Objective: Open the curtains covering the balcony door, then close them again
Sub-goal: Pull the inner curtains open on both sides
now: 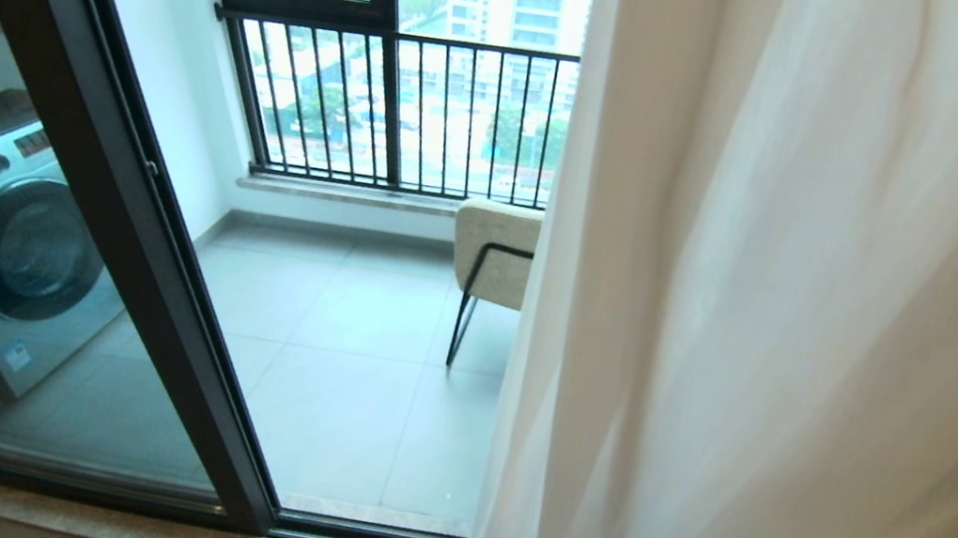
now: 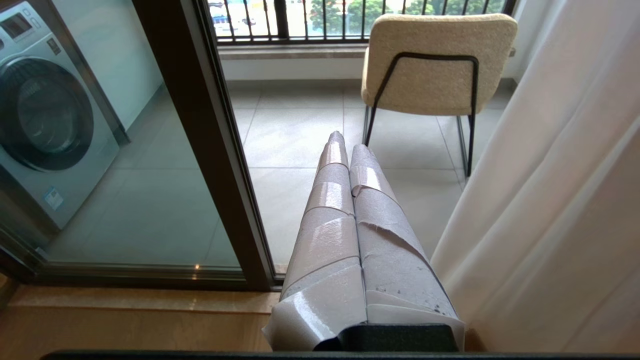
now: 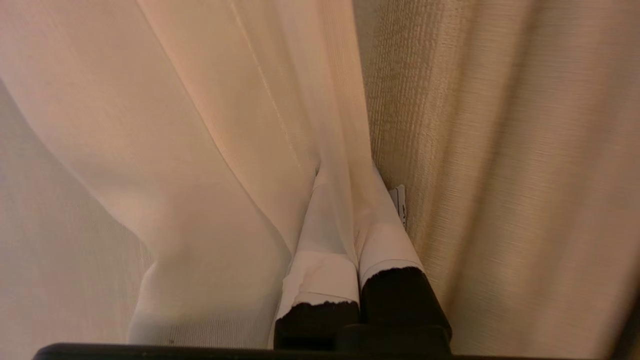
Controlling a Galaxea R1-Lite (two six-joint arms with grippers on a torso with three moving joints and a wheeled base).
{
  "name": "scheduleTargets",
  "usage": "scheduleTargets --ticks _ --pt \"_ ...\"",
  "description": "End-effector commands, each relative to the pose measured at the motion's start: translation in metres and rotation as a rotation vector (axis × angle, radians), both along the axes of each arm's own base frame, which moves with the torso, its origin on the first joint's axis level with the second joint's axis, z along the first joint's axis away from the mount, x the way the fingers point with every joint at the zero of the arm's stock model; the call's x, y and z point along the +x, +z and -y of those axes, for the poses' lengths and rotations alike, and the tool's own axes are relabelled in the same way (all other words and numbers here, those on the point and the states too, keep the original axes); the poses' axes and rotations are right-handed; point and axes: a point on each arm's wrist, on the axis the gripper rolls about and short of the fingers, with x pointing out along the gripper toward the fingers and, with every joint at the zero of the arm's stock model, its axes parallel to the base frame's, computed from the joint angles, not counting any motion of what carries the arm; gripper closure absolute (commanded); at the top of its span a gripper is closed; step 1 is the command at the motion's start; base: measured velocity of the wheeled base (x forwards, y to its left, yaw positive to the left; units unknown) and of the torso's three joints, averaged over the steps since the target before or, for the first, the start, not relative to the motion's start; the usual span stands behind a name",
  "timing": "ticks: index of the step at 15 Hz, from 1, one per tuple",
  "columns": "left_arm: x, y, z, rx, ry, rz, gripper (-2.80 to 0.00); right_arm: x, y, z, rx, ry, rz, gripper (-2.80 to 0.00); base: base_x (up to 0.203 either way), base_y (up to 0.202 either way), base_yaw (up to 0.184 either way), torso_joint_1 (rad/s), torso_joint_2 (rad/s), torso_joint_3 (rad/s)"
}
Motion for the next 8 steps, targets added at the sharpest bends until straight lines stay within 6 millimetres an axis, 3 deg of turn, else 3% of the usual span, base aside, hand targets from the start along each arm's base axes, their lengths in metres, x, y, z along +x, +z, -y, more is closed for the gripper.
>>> scheduleTargets --ticks 1,8 --pt "0.0 0.0 0.0 0.0 0.001 0.001 0.0 -0.005 -0.008 0.025 0.018 -0.046 -0.014 0.0 0.0 0.0 0.0 0.0 0.0 0.0" --pt "0.0 0.0 0.0 0.0 0.001 0.001 0.0 -0.027 -0.012 0.09 0.004 -0.173 -0.005 0.0 0.0 0.0 0.0 0.0 0.0 0.0"
